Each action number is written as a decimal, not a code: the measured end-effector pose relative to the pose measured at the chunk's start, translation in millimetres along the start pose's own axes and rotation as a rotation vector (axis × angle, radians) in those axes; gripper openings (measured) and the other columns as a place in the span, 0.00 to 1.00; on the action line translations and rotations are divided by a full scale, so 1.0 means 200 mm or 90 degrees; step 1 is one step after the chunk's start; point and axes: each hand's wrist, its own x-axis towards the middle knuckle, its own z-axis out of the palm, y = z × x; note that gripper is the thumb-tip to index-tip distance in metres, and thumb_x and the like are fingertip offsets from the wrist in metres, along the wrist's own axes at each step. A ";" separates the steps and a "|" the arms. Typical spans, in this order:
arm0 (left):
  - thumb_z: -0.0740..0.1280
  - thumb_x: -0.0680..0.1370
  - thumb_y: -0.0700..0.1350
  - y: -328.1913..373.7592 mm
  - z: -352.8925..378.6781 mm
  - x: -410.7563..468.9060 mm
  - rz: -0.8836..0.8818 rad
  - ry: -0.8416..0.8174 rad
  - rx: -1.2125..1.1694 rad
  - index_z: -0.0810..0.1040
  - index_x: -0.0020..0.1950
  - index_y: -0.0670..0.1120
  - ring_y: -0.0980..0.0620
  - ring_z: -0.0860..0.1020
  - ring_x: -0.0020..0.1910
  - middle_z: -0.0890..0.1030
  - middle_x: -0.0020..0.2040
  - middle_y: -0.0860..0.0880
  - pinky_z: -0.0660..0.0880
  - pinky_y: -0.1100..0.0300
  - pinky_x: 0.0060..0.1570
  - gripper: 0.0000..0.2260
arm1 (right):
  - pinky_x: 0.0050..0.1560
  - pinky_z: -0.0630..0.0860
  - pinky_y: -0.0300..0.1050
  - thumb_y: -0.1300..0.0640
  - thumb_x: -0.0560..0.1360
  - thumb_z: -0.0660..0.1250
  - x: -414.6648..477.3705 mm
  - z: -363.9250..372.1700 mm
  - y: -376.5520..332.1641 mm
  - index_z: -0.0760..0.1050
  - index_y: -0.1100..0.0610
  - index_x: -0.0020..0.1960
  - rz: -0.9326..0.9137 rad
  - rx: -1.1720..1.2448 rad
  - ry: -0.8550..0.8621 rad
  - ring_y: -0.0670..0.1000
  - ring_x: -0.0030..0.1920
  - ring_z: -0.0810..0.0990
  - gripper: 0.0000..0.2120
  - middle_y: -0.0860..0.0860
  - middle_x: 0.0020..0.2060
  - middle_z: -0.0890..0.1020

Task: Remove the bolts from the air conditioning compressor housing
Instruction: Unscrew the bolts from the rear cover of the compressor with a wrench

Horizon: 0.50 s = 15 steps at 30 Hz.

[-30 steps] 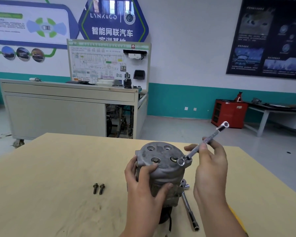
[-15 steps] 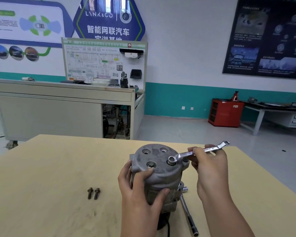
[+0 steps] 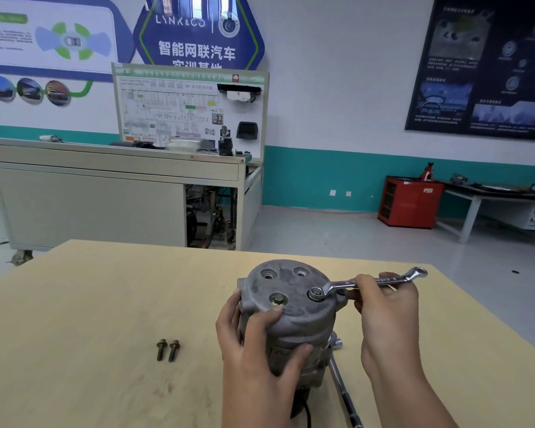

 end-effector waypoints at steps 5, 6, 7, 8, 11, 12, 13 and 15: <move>0.82 0.57 0.38 0.00 0.00 0.00 0.008 -0.008 0.014 0.72 0.52 0.60 0.41 0.70 0.67 0.64 0.67 0.47 0.61 0.55 0.64 0.33 | 0.37 0.69 0.41 0.65 0.73 0.65 -0.04 0.02 0.00 0.66 0.52 0.47 0.001 0.041 0.027 0.44 0.33 0.80 0.11 0.45 0.30 0.82; 0.82 0.57 0.38 -0.01 0.00 0.00 0.012 -0.008 0.017 0.72 0.52 0.59 0.41 0.70 0.66 0.64 0.67 0.46 0.61 0.56 0.64 0.32 | 0.37 0.69 0.41 0.64 0.74 0.65 -0.02 0.02 -0.01 0.67 0.52 0.48 0.026 0.043 0.007 0.44 0.34 0.80 0.09 0.45 0.31 0.82; 0.83 0.57 0.40 -0.01 0.00 0.00 0.021 -0.006 0.019 0.72 0.52 0.59 0.40 0.71 0.66 0.64 0.67 0.47 0.62 0.57 0.64 0.32 | 0.36 0.69 0.40 0.63 0.75 0.64 -0.01 0.03 -0.03 0.69 0.53 0.49 0.054 0.031 -0.025 0.45 0.34 0.80 0.07 0.48 0.35 0.83; 0.83 0.58 0.42 -0.02 0.00 0.00 0.033 -0.002 0.020 0.72 0.52 0.59 0.39 0.71 0.65 0.64 0.67 0.48 0.64 0.60 0.63 0.30 | 0.35 0.69 0.39 0.63 0.76 0.63 0.01 0.04 -0.05 0.71 0.55 0.51 0.077 0.008 -0.065 0.46 0.34 0.78 0.05 0.51 0.37 0.82; 0.79 0.59 0.46 -0.02 0.00 0.01 0.039 0.003 0.006 0.71 0.54 0.61 0.38 0.72 0.64 0.62 0.68 0.50 0.66 0.65 0.64 0.29 | 0.26 0.70 0.34 0.64 0.77 0.62 0.07 0.09 -0.12 0.76 0.60 0.42 0.064 -0.090 -0.177 0.41 0.27 0.74 0.07 0.48 0.30 0.80; 0.78 0.58 0.46 -0.03 0.00 0.01 0.039 0.001 0.000 0.70 0.54 0.62 0.38 0.73 0.64 0.61 0.69 0.50 0.65 0.67 0.65 0.29 | 0.27 0.70 0.35 0.64 0.77 0.62 0.08 0.11 -0.13 0.76 0.59 0.38 0.048 -0.129 -0.200 0.39 0.26 0.74 0.09 0.45 0.26 0.79; 0.77 0.58 0.47 -0.03 0.00 0.01 0.039 0.000 -0.004 0.71 0.53 0.61 0.37 0.73 0.63 0.61 0.69 0.50 0.64 0.71 0.64 0.28 | 0.30 0.69 0.38 0.64 0.76 0.63 0.09 0.13 -0.13 0.76 0.59 0.37 0.037 -0.159 -0.221 0.40 0.26 0.74 0.10 0.43 0.24 0.78; 0.77 0.57 0.47 -0.03 -0.01 0.02 0.040 -0.001 -0.007 0.72 0.51 0.59 0.37 0.74 0.62 0.63 0.68 0.48 0.63 0.75 0.63 0.26 | 0.33 0.68 0.41 0.62 0.76 0.64 0.09 0.16 -0.13 0.77 0.57 0.36 0.028 -0.190 -0.258 0.42 0.27 0.73 0.10 0.42 0.22 0.77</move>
